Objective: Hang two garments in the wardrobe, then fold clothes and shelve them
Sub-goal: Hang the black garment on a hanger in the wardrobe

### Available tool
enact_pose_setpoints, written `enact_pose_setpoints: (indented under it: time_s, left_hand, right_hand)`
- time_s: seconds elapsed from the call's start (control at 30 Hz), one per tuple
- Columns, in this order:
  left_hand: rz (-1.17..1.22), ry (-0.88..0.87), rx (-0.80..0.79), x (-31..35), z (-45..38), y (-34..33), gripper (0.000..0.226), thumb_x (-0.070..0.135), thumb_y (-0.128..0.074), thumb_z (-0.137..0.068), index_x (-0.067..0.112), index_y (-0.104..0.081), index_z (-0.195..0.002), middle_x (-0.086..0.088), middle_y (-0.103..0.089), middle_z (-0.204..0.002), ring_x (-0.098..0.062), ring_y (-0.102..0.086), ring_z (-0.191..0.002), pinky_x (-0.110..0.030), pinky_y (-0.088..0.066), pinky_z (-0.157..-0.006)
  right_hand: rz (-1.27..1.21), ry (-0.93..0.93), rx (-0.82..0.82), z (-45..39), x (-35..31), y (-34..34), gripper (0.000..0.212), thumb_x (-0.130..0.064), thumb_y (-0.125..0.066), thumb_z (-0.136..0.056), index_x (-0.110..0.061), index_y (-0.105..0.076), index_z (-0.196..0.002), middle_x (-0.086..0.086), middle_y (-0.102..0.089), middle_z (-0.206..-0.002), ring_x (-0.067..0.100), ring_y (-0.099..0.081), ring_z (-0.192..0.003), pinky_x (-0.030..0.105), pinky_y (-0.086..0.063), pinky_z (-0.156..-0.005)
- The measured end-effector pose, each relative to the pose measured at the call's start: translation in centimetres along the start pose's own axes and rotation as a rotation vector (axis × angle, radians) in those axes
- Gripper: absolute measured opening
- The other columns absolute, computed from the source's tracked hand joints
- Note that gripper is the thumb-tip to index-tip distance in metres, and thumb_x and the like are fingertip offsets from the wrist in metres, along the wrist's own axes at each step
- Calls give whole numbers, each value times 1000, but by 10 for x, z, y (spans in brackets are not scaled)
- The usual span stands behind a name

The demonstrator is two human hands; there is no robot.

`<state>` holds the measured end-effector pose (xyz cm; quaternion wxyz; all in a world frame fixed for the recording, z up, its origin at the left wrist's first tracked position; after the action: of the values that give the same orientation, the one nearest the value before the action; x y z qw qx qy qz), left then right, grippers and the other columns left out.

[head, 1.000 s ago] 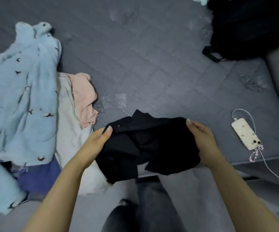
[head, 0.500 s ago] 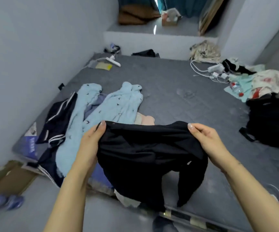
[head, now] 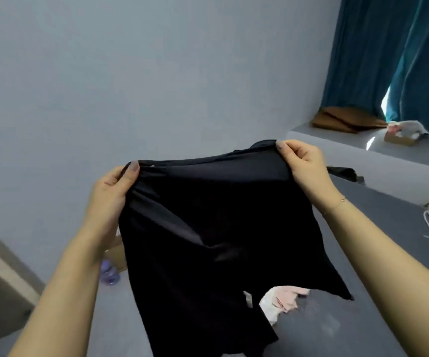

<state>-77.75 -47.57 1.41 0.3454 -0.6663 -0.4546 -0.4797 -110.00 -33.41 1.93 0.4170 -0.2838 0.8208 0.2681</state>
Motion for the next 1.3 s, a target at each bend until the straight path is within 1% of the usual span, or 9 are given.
enact_pose_setpoints:
  time_s: [0.17, 0.3, 0.5, 0.7, 0.77, 0.87, 1.07, 1.2, 1.3]
  left_hand:
    - [-163, -88, 277, 38, 46, 62, 30, 47, -67, -80, 21, -76, -91, 3, -75, -94, -8, -68, -87, -18, -53, -76]
    - [-297, -89, 448, 61, 101, 112, 19, 37, -78, -68, 20, -76, -76, 4, -73, -76, -7, -66, -70, -15, -53, -64]
    - [-764, 103, 660, 64, 188, 201, 16, 32, -81, -75, 18, -72, -72, 0, -68, -69, -14, -59, -68, -30, -44, -65]
    - [-1172, 378, 624, 75, 271, 266, 10, 76, -59, -69, 66, -60, -68, 30, -59, -57, 2, -54, -52, -29, -41, -50]
    - [-1263, 495, 560, 82, 294, 291, 33, 85, -50, -58, 54, -60, -57, 21, -53, -46, 0, -48, -47, -27, -35, -48]
    - [-1196, 629, 535, 88, 330, 328, 67, 84, -54, -55, 17, -58, -59, 12, -48, -49, -7, -45, -50, -28, -33, -53]
    - [-802, 436, 723, 90, 393, 377, 22, 17, -51, -100, 18, -72, -101, 6, -71, -102, -8, -61, -97, -28, -45, -90]
    - [-439, 288, 917, 102, 435, 407, 28, 7, -50, -96, 23, -73, -97, 11, -75, -97, -1, -67, -91, -10, -49, -73]
    - [-248, 235, 929, 114, 465, 424, 17, 12, -64, -86, 19, -77, -95, 0, -75, -101, -9, -69, -91, -14, -53, -74]
  right_hand:
    - [-45, 102, -146, -32, -30, -65, 35, -30, -57, -97, 0, -71, -85, 21, -69, -82, 11, -53, -75, 35, -45, -71]
    - [125, 267, -128, -29, -62, -122, 39, -49, -51, -94, -16, -71, -88, 1, -71, -80, 21, -64, -79, 41, -49, -69]
    - [-121, 349, -305, 2, -113, -214, 36, -42, -50, -97, -13, -65, -82, -2, -60, -68, 11, -51, -69, 43, -45, -69]
    - [-113, 393, -407, 55, -154, -293, 29, -45, -48, -96, -25, -60, -80, -8, -57, -67, 16, -54, -73, 33, -35, -62]
    - [-108, 402, -445, 72, -167, -315, 29, -45, -48, -97, -24, -58, -79, -6, -56, -66, 18, -54, -73, 33, -34, -61]
    - [-155, 414, -529, 99, -185, -348, 29, -41, -48, -98, -21, -57, -79, -4, -58, -68, 19, -54, -74, 36, -39, -65]
    - [-310, 427, -899, 185, -236, -429, 33, -29, -46, -102, -9, -53, -76, -7, -43, -63, 1, -38, -59, 15, -32, -55]
    - [-414, 225, -1144, 246, -254, -486, 33, -32, -41, -104, -19, -53, -76, -17, -48, -65, -4, -43, -57, 9, -35, -52]
    - [-468, 91, -1267, 288, -265, -520, 28, -28, -41, -105, -15, -57, -85, -9, -52, -73, 2, -46, -65, 18, -38, -61]
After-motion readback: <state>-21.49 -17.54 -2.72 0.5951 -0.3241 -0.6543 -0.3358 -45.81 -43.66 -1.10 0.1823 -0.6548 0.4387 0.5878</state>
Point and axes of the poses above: each hand's wrist, its own z-axis away from the middle knuckle, its own y-axis out of the back of the hand, x = y × z, the point moved 4 cm from there along -z, towards the middle knuckle
